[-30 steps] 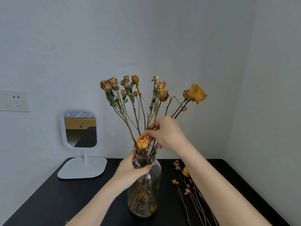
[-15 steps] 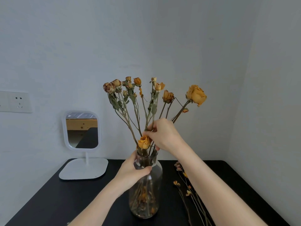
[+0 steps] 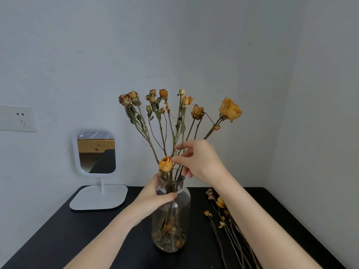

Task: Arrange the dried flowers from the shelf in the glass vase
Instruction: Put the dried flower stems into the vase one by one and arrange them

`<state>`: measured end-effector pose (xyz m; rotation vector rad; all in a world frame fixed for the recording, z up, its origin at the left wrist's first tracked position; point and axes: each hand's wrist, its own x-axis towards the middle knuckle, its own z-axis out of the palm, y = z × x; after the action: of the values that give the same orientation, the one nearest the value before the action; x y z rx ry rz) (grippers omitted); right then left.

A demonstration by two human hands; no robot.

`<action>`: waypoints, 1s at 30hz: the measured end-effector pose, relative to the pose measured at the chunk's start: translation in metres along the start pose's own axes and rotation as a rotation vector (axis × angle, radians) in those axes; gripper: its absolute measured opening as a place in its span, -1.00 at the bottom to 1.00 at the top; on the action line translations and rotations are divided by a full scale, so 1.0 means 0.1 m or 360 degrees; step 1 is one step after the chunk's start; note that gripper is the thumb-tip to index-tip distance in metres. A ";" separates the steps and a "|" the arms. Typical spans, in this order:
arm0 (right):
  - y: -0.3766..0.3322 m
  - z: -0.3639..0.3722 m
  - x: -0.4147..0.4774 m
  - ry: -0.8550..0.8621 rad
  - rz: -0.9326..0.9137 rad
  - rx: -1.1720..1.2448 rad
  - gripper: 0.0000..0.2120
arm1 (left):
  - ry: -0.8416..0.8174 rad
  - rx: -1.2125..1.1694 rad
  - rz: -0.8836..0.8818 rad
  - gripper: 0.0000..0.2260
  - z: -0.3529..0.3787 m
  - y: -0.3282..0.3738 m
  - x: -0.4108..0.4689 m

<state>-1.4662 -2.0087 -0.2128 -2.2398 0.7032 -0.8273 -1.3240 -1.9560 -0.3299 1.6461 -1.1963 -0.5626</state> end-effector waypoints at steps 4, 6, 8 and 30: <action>0.02 -0.08 -0.18 0.0049 -0.0030 0.0058 -0.58 | 0.0255 -0.0297 0.0034 -0.24 0.01 -0.03 -0.24; 0.08 -0.15 -0.30 0.0037 -0.0021 0.0079 -0.63 | 0.0557 -0.0339 0.0042 -0.42 0.08 -0.12 -0.43; 0.19 -0.23 -0.42 -0.0016 0.0031 0.0081 -0.69 | 0.0869 -0.0341 0.0012 -0.71 0.22 -0.22 -0.65; 2.08 -0.09 -0.65 -0.0437 0.0875 -0.0671 -0.80 | -0.0121 0.1155 -0.0383 -0.83 1.86 -0.10 -0.22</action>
<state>-1.5682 -2.1052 -0.3796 -2.2684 1.3658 -0.1030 -1.4773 -2.0174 -0.4180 2.4214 -1.3569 -0.3509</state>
